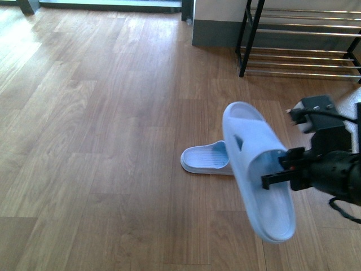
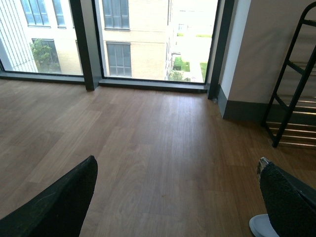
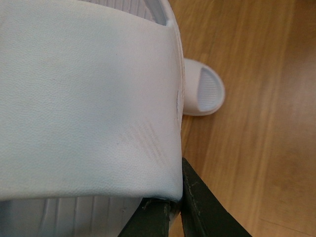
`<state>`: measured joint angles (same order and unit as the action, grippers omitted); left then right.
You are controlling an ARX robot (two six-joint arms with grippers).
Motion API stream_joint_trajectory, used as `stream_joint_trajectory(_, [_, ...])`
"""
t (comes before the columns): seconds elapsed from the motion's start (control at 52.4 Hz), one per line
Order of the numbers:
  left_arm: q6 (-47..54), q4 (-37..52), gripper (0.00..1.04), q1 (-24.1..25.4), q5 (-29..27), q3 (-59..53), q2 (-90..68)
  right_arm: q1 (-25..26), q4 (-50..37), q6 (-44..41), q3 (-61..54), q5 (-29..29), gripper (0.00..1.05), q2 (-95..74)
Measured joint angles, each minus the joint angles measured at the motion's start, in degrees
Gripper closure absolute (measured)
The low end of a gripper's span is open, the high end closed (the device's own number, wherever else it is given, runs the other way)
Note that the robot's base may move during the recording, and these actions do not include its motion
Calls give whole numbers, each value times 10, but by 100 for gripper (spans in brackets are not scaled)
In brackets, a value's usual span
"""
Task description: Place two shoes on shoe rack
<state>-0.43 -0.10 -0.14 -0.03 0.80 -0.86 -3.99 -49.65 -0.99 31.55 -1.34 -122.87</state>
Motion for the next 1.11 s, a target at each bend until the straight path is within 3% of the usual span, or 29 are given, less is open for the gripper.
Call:
stream_joint_trajectory(0.248, [0,0,9,0,0,0,0,71,79,2,-108,-8,103,279])
stream_joint_trajectory(0.477, [0,0,9,0,0,0,0,104,194,15,-157,-8,103,494])
stream_joint_trajectory(1.107, [0,0,9,0,-2,0,0,105,199,17,-162,-4,103,527])
